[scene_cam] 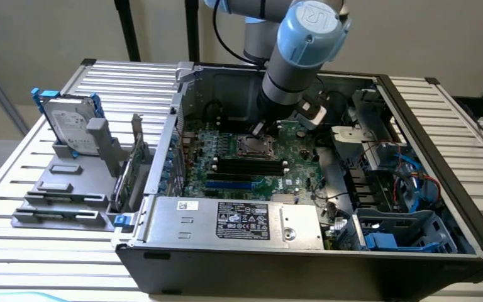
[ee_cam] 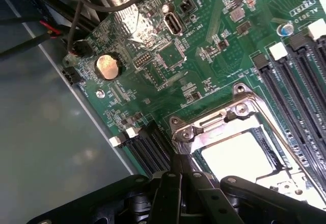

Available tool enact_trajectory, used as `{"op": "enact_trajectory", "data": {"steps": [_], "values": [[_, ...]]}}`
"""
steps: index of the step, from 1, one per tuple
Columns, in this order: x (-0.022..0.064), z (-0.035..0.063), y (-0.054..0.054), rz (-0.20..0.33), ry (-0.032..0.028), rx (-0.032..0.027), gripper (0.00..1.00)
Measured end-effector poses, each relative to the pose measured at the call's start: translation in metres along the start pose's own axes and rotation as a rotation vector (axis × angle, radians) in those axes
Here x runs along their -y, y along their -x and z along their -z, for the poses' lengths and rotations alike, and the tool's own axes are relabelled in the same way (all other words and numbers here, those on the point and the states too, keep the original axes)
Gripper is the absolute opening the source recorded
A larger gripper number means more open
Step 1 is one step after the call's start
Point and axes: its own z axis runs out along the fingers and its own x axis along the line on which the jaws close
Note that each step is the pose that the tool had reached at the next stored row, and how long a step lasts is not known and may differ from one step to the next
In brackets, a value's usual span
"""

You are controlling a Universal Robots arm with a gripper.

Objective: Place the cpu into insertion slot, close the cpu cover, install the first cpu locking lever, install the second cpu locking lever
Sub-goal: 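Install the first cpu locking lever, then install the second cpu locking lever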

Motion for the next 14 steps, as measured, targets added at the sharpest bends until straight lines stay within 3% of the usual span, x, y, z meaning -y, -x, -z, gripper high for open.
{"op": "enact_trajectory", "data": {"steps": [6,14], "values": [[0.0065,0.0095,0.014,0.0,-0.0007,-0.0012,0.11],[0.0076,0.0115,0.015,0.0,-0.0012,-0.0018,0.11]]}}
